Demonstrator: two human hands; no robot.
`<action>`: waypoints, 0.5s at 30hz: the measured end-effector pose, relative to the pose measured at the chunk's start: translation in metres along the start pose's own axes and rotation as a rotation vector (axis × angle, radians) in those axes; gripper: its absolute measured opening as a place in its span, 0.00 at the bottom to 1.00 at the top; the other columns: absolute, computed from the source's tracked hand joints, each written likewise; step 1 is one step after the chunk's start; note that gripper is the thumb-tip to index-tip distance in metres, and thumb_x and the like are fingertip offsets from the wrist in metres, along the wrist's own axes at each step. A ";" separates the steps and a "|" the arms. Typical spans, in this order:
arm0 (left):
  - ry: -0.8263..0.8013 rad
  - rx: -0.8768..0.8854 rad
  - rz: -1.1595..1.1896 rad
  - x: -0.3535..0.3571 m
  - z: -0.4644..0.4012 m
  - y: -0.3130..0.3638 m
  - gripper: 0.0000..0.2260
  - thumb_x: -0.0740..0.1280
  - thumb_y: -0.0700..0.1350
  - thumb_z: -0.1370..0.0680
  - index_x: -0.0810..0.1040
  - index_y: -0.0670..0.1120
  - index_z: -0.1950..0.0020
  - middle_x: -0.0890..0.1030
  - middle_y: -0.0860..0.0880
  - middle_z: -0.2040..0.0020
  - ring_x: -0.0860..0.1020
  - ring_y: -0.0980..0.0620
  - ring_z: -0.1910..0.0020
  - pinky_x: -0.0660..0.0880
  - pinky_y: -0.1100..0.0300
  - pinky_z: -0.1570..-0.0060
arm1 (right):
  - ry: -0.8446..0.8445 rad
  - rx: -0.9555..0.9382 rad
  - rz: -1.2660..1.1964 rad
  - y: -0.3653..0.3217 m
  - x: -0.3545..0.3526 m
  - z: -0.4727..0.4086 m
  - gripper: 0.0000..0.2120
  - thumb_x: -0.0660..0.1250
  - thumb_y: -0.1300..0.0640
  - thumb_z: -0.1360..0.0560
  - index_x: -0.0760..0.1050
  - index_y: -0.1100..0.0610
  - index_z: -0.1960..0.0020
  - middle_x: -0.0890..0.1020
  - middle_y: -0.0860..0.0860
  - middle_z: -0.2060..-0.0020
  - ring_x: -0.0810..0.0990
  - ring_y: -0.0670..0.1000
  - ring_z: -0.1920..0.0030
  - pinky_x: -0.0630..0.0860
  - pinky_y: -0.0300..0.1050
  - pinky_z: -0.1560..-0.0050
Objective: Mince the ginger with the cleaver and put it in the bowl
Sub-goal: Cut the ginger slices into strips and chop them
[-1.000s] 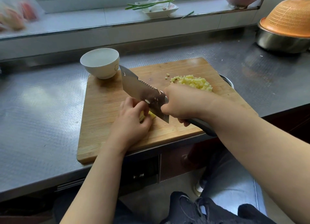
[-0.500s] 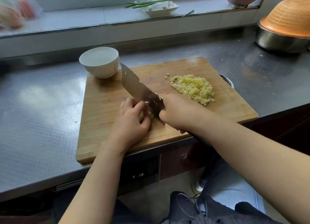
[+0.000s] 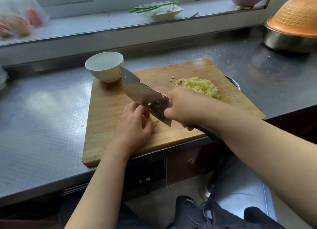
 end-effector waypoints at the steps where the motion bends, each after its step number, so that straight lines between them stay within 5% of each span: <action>1: 0.005 0.004 0.000 0.000 0.000 0.000 0.04 0.66 0.46 0.25 0.71 0.50 0.56 0.72 0.51 0.46 0.69 0.53 0.44 0.63 0.63 0.45 | -0.009 0.005 0.015 -0.001 0.001 -0.001 0.07 0.61 0.62 0.22 0.73 0.59 0.44 0.78 0.56 0.65 0.77 0.51 0.72 0.75 0.40 0.77; 9: 0.040 0.013 -0.004 0.004 -0.003 -0.006 0.03 0.68 0.43 0.27 0.76 0.45 0.56 0.75 0.47 0.50 0.72 0.47 0.48 0.66 0.60 0.47 | -0.138 0.081 0.084 -0.010 0.003 -0.014 0.02 0.62 0.67 0.22 0.72 0.62 0.51 0.77 0.59 0.65 0.76 0.53 0.73 0.75 0.41 0.78; 15: 0.055 0.029 -0.024 0.003 -0.001 -0.003 0.04 0.68 0.42 0.27 0.75 0.44 0.56 0.74 0.47 0.49 0.72 0.48 0.48 0.66 0.60 0.49 | -0.002 0.069 0.065 0.004 0.018 -0.009 0.06 0.60 0.63 0.22 0.72 0.59 0.58 0.78 0.57 0.67 0.78 0.54 0.74 0.74 0.40 0.79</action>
Point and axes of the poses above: each hand's wrist, its own z-axis away from the middle knuckle, its own x-axis out of the palm, y = z × x, the point moved 3 cm from there along -z, towards the middle knuckle
